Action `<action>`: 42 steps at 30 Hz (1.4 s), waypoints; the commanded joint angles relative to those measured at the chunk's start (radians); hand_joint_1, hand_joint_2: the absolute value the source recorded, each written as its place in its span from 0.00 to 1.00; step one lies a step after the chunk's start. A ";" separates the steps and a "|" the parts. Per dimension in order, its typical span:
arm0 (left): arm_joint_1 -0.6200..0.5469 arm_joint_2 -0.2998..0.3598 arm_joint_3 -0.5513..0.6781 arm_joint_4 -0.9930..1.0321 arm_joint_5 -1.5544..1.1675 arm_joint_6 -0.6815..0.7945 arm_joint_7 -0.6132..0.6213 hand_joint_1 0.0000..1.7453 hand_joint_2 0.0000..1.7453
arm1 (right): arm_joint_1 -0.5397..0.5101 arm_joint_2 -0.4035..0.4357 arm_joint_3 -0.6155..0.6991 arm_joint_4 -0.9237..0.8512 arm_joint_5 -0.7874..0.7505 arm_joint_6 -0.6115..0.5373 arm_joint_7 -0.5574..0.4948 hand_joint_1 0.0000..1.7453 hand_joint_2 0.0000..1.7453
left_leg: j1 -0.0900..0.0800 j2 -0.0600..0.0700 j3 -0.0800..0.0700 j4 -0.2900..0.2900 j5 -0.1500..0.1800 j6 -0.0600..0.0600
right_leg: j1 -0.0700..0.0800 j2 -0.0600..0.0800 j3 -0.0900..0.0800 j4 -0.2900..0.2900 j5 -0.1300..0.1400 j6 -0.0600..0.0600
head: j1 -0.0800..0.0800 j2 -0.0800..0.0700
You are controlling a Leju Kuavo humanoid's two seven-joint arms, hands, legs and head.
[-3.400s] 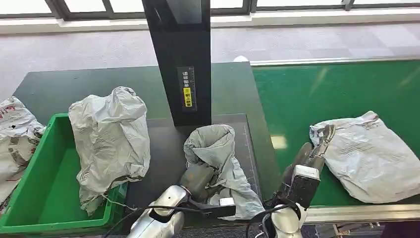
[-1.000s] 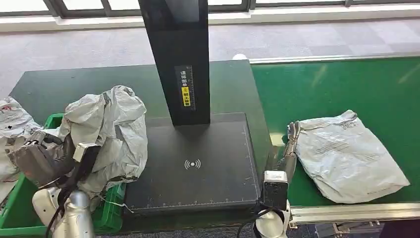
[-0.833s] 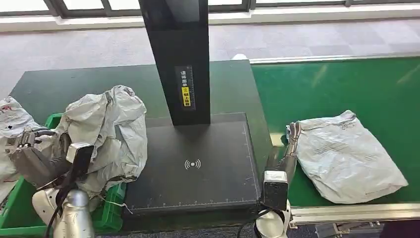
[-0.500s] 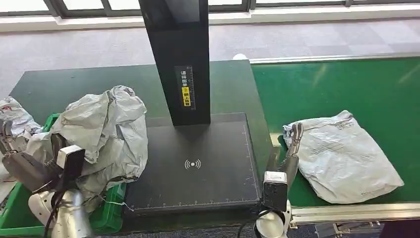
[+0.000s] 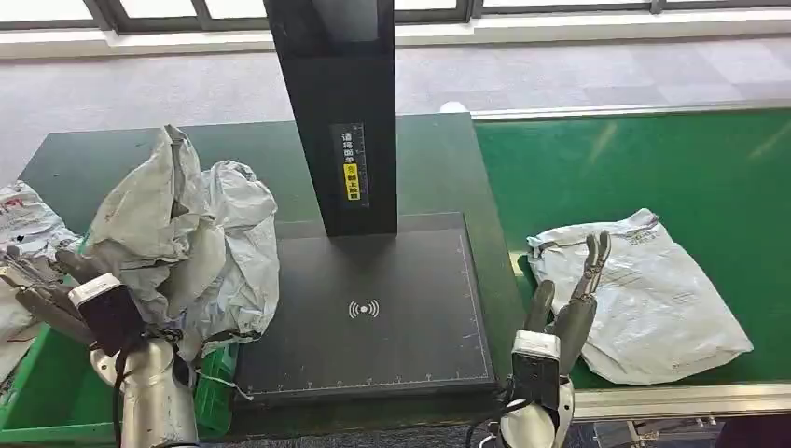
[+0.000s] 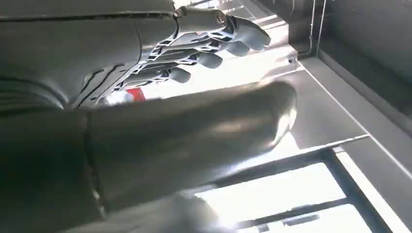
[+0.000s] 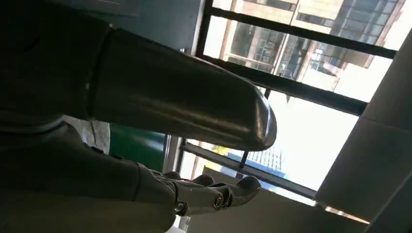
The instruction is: Moved the parcel from conveyor to table for the left to box.
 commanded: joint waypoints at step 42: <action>0.227 -0.009 -0.579 -0.247 0.226 -0.500 0.041 0.00 1.00 | -0.389 -0.032 -0.786 0.633 0.974 0.001 0.593 0.00 1.00 | 0.000 0.001 0.002 -0.002 0.000 0.004 | 0.000 -0.002 0.003 -0.004 0.001 0.003 | 0.000 0.000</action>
